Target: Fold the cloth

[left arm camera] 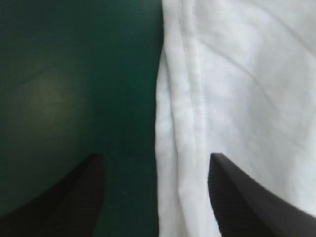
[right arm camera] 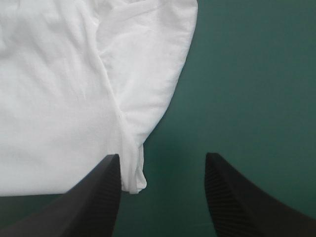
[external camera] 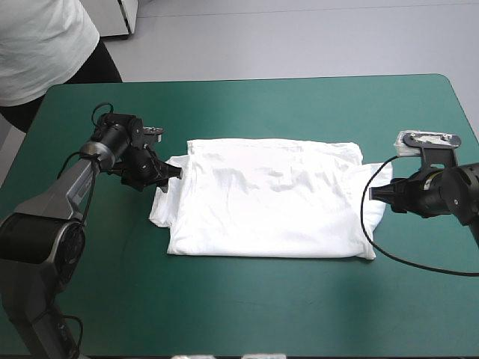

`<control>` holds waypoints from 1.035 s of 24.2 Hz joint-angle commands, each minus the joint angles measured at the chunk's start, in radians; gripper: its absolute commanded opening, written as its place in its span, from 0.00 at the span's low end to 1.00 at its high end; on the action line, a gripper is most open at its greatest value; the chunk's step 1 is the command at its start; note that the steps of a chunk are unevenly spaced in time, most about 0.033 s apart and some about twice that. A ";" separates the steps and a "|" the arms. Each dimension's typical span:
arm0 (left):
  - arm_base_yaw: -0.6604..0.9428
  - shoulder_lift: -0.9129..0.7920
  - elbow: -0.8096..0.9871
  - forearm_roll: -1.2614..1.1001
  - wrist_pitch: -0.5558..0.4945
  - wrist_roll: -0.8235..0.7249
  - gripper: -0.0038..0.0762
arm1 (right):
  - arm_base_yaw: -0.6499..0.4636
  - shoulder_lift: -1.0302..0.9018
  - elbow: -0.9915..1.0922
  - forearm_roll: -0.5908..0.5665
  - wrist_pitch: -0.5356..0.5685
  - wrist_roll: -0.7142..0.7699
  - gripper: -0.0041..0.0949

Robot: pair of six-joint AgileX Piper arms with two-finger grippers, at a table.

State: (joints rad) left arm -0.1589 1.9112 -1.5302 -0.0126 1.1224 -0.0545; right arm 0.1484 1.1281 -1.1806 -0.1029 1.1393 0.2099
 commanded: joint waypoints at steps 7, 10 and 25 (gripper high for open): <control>-0.047 0.043 -0.032 -0.016 -0.068 -0.006 0.60 | -0.008 -0.021 -0.034 -0.039 -0.035 0.001 0.53; -0.057 0.070 -0.030 -0.018 -0.054 -0.004 0.48 | -0.008 -0.021 -0.034 -0.069 -0.031 0.005 0.53; -0.059 -0.024 -0.092 0.052 -0.046 -0.036 0.04 | -0.008 -0.021 -0.034 -0.085 0.006 0.017 0.53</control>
State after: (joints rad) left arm -0.2170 1.9734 -1.5705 0.0214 1.0801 -0.0754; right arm 0.1484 1.1281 -1.1806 -0.1642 1.1694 0.2249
